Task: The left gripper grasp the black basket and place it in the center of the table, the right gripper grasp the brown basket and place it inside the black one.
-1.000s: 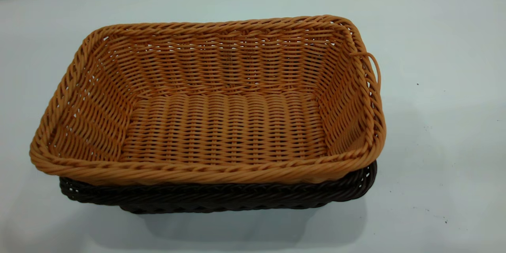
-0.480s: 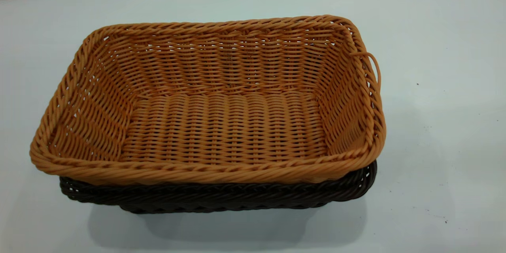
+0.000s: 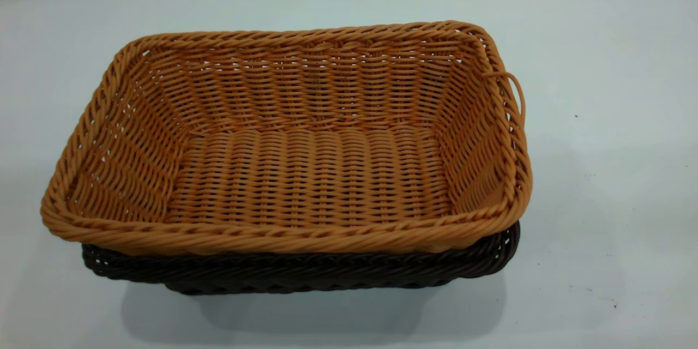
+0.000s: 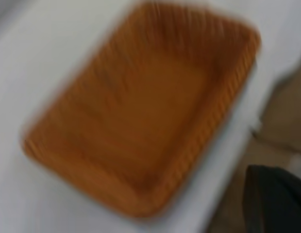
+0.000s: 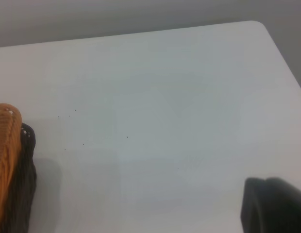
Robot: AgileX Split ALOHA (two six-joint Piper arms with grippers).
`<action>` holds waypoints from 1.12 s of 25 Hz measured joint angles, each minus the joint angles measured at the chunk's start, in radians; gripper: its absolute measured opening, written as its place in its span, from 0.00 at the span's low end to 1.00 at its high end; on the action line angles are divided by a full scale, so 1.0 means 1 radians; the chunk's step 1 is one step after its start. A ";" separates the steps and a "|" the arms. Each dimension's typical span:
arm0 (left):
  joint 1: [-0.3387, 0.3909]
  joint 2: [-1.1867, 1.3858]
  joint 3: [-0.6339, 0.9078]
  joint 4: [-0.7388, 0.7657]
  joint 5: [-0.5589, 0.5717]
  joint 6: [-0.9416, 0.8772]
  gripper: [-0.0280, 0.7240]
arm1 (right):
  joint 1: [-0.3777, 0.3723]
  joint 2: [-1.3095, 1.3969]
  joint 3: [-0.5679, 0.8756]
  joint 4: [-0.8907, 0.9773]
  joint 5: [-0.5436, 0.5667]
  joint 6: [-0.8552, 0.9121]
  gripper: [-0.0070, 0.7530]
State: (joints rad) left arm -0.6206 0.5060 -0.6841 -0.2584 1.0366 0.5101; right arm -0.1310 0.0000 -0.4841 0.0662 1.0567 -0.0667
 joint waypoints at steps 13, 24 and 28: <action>0.000 -0.259 0.000 0.198 0.074 -0.370 0.04 | 0.000 0.000 0.000 0.000 0.000 0.000 0.01; 0.000 -0.406 0.181 0.186 0.038 -0.415 0.04 | 0.000 0.000 0.000 0.000 0.000 0.001 0.01; 0.000 -0.437 0.226 0.189 0.027 -0.413 0.04 | 0.000 0.000 0.000 -0.001 0.000 0.001 0.01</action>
State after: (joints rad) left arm -0.6206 0.0687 -0.4586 -0.0694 1.0637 0.0968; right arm -0.1310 0.0000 -0.4841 0.0653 1.0567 -0.0658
